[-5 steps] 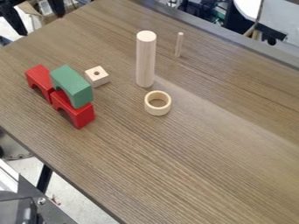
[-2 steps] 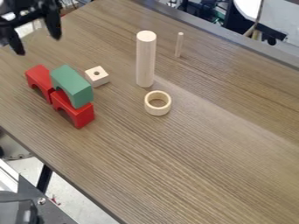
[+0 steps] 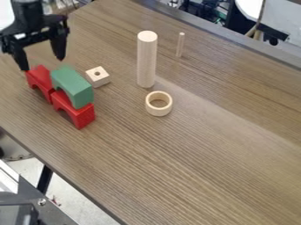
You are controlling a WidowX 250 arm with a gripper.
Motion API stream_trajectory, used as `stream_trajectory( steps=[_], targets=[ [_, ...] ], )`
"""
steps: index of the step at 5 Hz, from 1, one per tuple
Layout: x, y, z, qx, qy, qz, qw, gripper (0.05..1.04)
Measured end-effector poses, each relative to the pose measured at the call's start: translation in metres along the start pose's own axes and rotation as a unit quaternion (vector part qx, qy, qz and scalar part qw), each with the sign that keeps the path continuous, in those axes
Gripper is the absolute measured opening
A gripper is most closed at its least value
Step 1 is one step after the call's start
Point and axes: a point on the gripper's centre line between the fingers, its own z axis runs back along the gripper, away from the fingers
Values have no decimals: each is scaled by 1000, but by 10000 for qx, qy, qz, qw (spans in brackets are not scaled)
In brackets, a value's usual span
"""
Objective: Pick the red arch and put it on the green arch
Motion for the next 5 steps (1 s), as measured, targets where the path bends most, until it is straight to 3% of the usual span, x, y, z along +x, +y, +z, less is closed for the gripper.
stream_trajectory(
  steps=[2, 3, 4, 5],
  targets=[
    [4, 0, -12, 216, 99, 141, 9996, 999],
    [5, 1, -19, 334, 272, 325, 9985, 952],
    [5, 1, -25, 383, 560, 526, 9963, 667],
    [8, 2, -24, 404, 606, 604, 9955, 586]
  ],
)
